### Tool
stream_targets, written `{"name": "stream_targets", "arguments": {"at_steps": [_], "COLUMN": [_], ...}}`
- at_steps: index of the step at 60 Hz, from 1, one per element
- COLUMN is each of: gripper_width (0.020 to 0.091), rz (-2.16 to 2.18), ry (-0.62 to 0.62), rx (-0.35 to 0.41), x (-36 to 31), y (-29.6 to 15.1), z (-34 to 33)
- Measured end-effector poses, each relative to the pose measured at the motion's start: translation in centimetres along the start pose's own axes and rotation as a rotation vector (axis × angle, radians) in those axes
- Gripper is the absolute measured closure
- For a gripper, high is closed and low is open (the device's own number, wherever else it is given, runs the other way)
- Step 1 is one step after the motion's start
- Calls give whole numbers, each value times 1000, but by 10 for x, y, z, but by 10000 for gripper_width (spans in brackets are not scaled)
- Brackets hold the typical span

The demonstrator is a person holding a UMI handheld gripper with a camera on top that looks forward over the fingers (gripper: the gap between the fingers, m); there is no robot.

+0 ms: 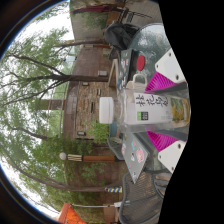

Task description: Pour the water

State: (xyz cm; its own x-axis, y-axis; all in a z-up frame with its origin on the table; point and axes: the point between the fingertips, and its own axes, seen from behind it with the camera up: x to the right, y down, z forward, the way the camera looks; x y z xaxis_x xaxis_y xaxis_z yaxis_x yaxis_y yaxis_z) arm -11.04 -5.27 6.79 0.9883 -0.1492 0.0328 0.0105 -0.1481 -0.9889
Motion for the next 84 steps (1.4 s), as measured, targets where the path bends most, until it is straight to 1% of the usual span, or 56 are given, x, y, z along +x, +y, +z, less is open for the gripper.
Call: {"name": "stream_targets", "arguments": {"at_steps": [1, 2, 4, 6, 8, 9, 12, 18, 20, 22, 23, 30, 33, 34, 38, 42, 44, 45, 47, 49, 50, 51, 52, 53, 54, 55, 57, 60, 67, 70, 75, 76, 81, 83, 84], "gripper_width": [511, 538, 546, 584, 590, 618, 620, 626, 626, 626, 625, 626, 627, 627, 627, 630, 629, 629, 630, 630, 629, 629, 627, 628, 627, 627, 628, 629, 628, 627, 627, 626, 627, 627, 627], "rz": [-6, -13, -29, -51, -65, -69, -63, -20, 42, 126, 188, 712, 959, 1017, 1334, 1610, 1720, 1794, 1817, 1875, 1955, 1965, 1988, 2046, 2082, 2094, 2191, 2253, 2291, 2308, 2273, 2256, 2114, 2033, 1984], "ry": [-5, -12, -21, -36, -49, -60, -100, -181, -208, -234, -269, -414, -456, -480, -572, -627, -647, -642, -687, -702, -682, -693, -710, -712, -718, -732, -722, -710, -673, -686, -687, -696, -757, -788, -814], "rx": [-1, 1, -2, 4, 1, -4, -16, 17, 11, 3, -4, -58, -96, -99, -164, -247, -263, -279, -257, -248, -268, -257, -253, -262, -264, -256, -265, -248, -256, -251, -270, -274, -298, -289, -275], "x": [0, -1, -6, -9, -14, -18, -33, -59, -65, -81, -70, -75, -75, -78, -69, -66, -60, -62, -54, -46, -41, -42, -41, -35, -32, -34, -22, -9, 4, 11, 16, 8, 3, -1, 12], "y": [0, -1, -5, -4, -5, -5, -10, -35, -44, -52, -50, -92, -99, -92, -97, -106, -108, -125, -119, -124, -142, -136, -138, -150, -152, -145, -156, -150, -140, -138, -139, -138, -152, -163, -160], "z": [1, 1, -3, 2, 3, 4, 3, 20, 28, 39, 47, 67, 78, 80, 89, 90, 89, 85, 81, 77, 77, 89, 87, 72, 70, 81, 73, 75, 61, 51, 24, 32, -3, -15, -38]}}
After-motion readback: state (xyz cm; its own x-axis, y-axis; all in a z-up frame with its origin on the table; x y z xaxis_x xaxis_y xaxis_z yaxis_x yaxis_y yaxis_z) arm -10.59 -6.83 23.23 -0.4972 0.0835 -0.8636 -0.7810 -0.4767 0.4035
